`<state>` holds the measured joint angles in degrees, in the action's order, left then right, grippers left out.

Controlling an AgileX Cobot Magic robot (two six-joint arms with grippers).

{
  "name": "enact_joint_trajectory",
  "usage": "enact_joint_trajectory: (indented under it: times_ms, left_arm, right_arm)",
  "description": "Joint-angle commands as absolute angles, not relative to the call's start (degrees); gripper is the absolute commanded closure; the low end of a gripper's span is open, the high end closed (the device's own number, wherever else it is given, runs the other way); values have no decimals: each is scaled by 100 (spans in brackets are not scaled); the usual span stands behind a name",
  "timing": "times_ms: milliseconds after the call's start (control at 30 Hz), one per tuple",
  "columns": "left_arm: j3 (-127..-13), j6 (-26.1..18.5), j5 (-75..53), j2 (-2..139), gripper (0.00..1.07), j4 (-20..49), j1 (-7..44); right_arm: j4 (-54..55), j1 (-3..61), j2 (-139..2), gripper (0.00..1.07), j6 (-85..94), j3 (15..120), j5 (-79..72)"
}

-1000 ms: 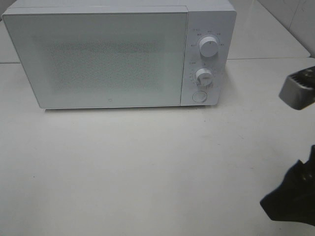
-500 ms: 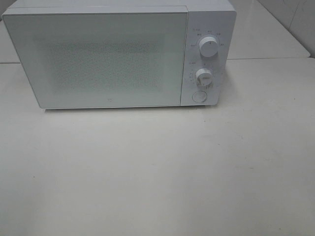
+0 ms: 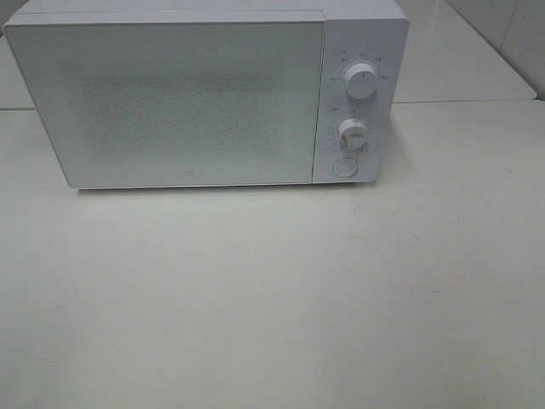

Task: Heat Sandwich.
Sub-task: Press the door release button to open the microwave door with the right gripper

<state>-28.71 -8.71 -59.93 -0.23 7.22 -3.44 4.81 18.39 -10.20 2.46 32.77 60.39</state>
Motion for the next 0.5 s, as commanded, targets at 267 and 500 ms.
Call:
enact_joint_trajectory:
  times_ms: [267, 500]
  left_arm:
    - [-2848, -865, -5959, -172, 9, 768, -309]
    - [-2848, -865, -5959, -172, 9, 768, -309]
  right_arm:
    - [458, 808, -241, 32, 86, 2882, 5930]
    - [458, 378, 103, 32, 86, 2882, 5930]
